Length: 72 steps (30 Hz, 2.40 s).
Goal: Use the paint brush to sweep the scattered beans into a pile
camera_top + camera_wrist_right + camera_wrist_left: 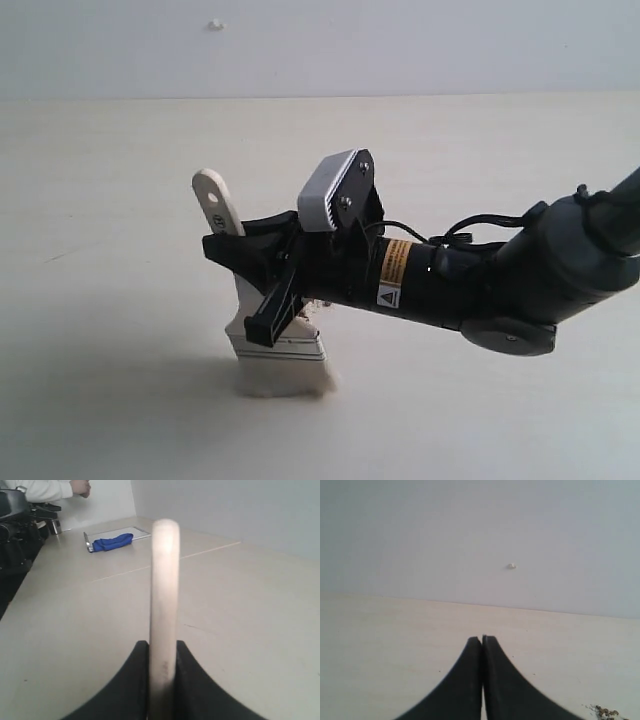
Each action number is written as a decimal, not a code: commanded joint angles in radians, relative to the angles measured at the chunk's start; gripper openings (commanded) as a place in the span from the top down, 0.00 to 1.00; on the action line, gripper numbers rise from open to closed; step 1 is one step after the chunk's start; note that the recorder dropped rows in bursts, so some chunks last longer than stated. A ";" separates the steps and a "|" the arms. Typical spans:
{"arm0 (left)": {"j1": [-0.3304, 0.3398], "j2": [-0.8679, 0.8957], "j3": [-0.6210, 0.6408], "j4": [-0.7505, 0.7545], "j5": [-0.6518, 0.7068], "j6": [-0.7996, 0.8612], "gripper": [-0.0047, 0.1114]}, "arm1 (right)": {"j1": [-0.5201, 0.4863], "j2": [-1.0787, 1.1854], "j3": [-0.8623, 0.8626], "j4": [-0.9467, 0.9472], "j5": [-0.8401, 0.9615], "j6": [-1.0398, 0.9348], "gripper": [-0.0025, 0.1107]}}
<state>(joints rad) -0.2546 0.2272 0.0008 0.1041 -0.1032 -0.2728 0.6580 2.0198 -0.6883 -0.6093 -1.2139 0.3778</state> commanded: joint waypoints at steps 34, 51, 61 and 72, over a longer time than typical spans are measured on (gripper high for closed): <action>-0.006 -0.006 -0.001 -0.003 0.001 -0.007 0.96 | -0.090 -0.098 -0.200 -0.141 -0.007 0.228 0.98; -0.006 -0.006 -0.001 -0.003 0.001 -0.007 0.96 | 0.290 0.133 -0.283 0.823 0.012 -0.035 0.98; -0.006 -0.006 -0.001 -0.003 0.001 -0.007 0.96 | 0.325 0.144 -0.296 1.119 0.095 -0.311 0.98; -0.006 -0.006 -0.001 -0.003 0.001 -0.007 0.96 | 0.325 0.141 -0.296 1.353 0.098 -0.484 0.98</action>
<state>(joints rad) -0.2546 0.2272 0.0008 0.1041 -0.1032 -0.2728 0.9808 2.1653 -0.9805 0.7188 -1.1179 -0.0805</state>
